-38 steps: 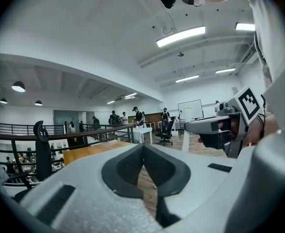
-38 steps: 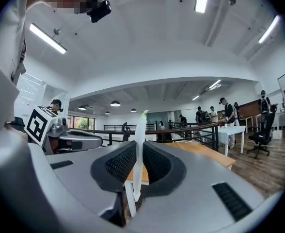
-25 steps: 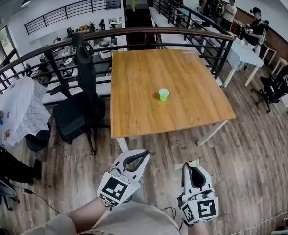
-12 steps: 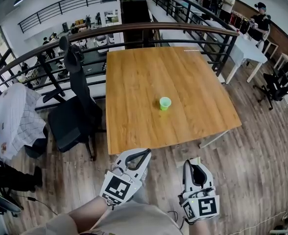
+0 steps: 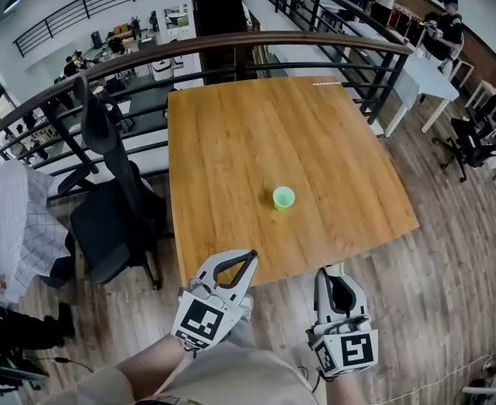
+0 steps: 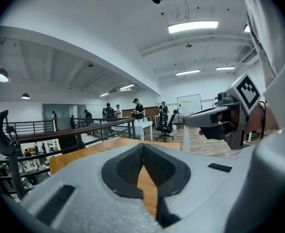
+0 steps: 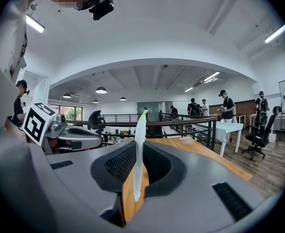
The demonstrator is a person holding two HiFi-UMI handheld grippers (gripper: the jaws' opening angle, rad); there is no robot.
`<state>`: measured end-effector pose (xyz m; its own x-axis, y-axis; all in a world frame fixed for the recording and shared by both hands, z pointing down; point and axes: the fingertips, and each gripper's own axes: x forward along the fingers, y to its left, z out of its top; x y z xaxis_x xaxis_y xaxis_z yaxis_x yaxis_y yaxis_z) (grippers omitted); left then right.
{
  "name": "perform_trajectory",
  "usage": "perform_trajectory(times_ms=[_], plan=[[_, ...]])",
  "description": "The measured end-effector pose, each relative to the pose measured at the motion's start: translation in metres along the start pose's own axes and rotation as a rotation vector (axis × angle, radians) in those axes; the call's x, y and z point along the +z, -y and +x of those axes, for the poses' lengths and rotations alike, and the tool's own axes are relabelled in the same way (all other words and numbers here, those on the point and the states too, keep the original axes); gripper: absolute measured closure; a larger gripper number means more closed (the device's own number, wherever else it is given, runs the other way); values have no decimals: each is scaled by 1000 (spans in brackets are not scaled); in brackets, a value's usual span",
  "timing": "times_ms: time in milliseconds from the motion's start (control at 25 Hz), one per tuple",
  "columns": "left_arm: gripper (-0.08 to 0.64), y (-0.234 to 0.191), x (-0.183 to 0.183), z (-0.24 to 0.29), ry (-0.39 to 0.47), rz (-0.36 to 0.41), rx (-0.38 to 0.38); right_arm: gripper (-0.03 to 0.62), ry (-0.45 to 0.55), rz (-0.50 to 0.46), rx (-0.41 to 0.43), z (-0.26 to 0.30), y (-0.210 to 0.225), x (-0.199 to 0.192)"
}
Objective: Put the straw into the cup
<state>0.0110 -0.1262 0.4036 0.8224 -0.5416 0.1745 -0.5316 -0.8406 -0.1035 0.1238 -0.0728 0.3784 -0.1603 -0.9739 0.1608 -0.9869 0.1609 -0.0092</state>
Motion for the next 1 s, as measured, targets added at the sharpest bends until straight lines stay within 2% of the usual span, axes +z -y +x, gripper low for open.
perform_trajectory(times_ms=[440, 600, 920, 1000], plan=[[548, -55, 0, 69, 0, 18, -108, 543, -11, 33, -58, 92, 32, 14], [548, -66, -1, 82, -9, -11, -106, 543, -24, 35, -56, 110, 38, 14], [548, -75, 4, 106, -20, -13, -91, 543, -36, 38, -27, 130, 55, 18], [548, -74, 6, 108, -26, -39, -86, 543, -49, 40, -10, 133, 56, 16]])
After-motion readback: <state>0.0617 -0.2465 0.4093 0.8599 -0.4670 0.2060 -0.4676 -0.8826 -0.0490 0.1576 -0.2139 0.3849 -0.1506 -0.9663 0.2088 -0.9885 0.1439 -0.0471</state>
